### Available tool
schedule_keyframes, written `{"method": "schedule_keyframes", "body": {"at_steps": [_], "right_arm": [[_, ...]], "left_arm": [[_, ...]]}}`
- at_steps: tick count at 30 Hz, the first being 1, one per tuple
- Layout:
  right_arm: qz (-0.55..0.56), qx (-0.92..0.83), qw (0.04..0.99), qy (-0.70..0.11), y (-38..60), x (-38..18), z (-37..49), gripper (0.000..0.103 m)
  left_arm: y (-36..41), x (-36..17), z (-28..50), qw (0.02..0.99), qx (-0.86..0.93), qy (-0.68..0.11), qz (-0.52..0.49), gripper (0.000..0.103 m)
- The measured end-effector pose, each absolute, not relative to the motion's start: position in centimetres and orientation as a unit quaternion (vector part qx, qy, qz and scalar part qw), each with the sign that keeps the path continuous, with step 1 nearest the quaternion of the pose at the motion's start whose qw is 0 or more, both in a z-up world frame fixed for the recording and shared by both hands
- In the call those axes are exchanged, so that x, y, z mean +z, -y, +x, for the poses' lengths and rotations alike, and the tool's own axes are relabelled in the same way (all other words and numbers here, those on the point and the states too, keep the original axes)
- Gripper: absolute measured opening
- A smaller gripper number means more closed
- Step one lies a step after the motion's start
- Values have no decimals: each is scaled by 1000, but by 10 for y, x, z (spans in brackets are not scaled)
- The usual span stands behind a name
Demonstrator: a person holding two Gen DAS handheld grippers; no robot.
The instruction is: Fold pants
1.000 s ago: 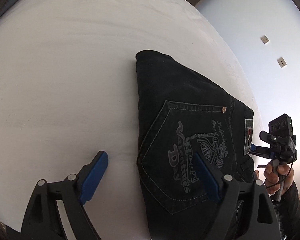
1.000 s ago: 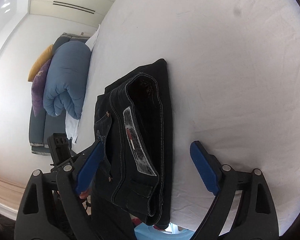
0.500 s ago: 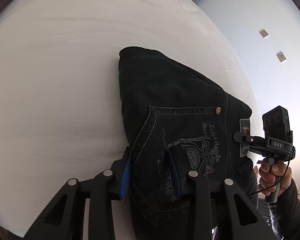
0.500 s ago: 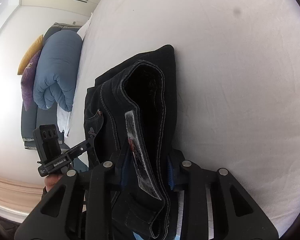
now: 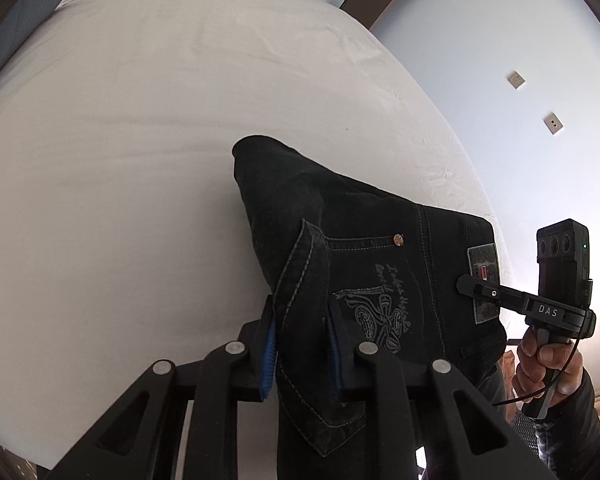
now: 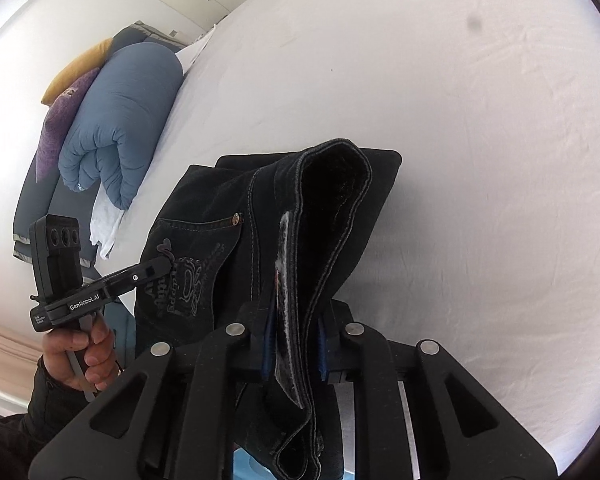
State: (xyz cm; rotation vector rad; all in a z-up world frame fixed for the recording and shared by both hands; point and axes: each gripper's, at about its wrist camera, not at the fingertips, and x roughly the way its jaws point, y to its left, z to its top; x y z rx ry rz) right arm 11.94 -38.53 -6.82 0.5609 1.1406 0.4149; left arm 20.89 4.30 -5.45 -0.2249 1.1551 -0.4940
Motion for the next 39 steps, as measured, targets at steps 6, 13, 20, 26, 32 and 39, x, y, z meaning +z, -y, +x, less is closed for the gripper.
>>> {"method": "schedule_keyframes", "body": {"at_steps": [6,13,20,26,32,39], "right_arm": [[245,191,804,-507,403,-39,164,15],[269,177,797,-511,442,-59,233,15],[276,170,788,-524,457,-101,268,15],[299,178,786,-511,463,-130,265,19],[319,194,788,-490,463,-144,255,22],[327,170,801,-471,465,-130,234,67]], "left_arm": [[-24,-36,253,821,-229,-517,-77,22],[3,-68,312,815,-230,-527,-68,22],[10,-108,325,808,-221,-542,-66,24],[9,-128,329,811,-216,-537,-84,36],[15,-125,330,822,-202,-528,-72,53],[1,-108,312,846,-167,-501,-76,80]]}}
